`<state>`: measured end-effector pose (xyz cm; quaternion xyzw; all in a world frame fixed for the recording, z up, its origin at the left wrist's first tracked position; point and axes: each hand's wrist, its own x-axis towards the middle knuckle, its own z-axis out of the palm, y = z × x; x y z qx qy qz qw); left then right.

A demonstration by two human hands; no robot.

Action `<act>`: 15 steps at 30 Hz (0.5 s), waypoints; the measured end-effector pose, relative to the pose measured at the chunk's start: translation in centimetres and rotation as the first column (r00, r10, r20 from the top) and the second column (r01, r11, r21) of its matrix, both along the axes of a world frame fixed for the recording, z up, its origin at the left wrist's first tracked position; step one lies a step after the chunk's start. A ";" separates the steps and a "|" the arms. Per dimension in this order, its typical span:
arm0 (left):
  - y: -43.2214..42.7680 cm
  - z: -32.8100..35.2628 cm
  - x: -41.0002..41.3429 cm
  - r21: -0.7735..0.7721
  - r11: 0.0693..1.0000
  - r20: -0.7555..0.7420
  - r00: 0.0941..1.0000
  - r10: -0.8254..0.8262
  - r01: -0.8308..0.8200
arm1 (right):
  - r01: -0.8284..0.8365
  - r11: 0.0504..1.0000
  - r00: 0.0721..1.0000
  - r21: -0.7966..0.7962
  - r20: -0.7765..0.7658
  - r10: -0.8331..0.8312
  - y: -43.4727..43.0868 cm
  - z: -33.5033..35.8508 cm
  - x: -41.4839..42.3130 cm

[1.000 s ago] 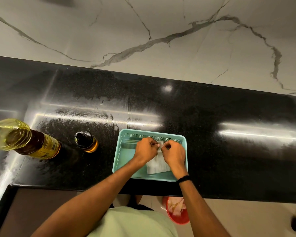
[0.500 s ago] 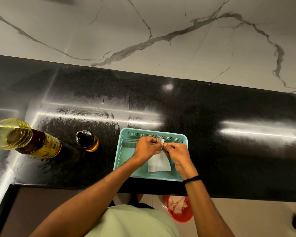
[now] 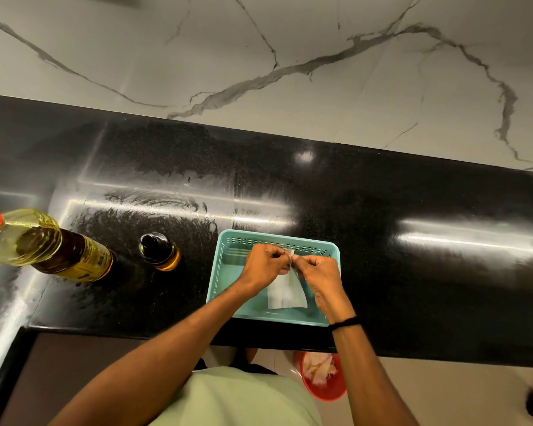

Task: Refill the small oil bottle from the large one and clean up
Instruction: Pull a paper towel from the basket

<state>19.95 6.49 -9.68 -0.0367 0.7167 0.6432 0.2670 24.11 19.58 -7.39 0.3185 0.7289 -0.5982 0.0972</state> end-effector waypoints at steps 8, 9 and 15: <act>-0.1 -0.4 0.1 -0.090 0.995 -0.077 0.996 -0.049 0.042 | 0.000 0.994 1.000 0.106 -0.012 0.002 -0.2 0.3 -0.1; -0.1 -0.3 0.1 -0.083 0.996 -0.068 0.996 -0.050 0.044 | -0.002 0.991 1.000 0.131 -0.005 0.003 -0.1 0.5 -0.1; -0.2 0.1 0.2 -0.010 1.000 -0.023 0.999 -0.028 0.028 | -0.038 0.983 0.999 0.180 0.014 0.036 -0.2 0.9 -0.1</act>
